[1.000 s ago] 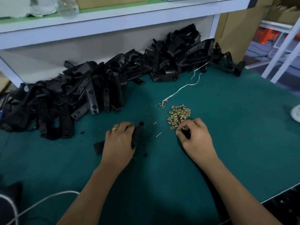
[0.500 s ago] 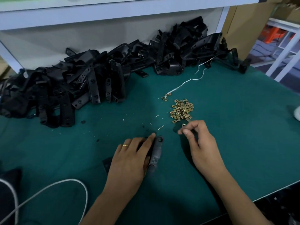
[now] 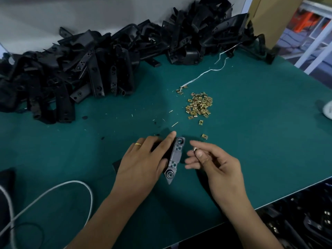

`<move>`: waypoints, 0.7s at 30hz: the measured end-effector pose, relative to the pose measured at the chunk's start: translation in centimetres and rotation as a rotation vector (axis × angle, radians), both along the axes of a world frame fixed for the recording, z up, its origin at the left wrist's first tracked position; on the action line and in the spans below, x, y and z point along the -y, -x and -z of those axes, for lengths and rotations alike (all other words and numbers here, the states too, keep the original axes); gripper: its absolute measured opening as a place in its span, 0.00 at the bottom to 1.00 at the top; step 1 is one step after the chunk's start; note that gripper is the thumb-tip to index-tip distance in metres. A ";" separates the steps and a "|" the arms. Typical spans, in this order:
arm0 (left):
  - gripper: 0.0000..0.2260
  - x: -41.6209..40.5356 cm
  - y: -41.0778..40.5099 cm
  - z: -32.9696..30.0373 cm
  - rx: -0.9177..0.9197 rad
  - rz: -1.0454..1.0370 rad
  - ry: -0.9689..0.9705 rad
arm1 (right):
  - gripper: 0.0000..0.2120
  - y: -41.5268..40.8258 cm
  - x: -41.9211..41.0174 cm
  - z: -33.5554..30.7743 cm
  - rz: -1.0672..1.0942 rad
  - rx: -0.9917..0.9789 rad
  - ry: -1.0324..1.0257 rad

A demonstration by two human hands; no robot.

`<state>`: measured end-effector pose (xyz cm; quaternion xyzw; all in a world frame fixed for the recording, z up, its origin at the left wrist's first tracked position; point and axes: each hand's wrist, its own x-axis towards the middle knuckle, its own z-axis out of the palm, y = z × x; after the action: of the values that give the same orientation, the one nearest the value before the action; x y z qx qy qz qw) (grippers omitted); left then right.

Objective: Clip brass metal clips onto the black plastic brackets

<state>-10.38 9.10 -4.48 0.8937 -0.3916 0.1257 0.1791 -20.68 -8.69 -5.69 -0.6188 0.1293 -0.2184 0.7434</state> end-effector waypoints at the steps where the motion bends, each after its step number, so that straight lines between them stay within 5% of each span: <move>1: 0.30 0.0 0.0 0.0 0.000 0.005 -0.001 | 0.11 0.0 -0.5 0.1 0.001 -0.005 -0.015; 21: 0.29 0.0 0.1 0.0 -0.002 0.029 -0.017 | 0.05 -0.3 -0.6 -0.6 -0.039 -0.073 0.023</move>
<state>-10.49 9.05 -4.52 0.8896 -0.4052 0.1189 0.1739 -20.34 -8.11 -5.06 -0.6372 0.1419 -0.1826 0.7352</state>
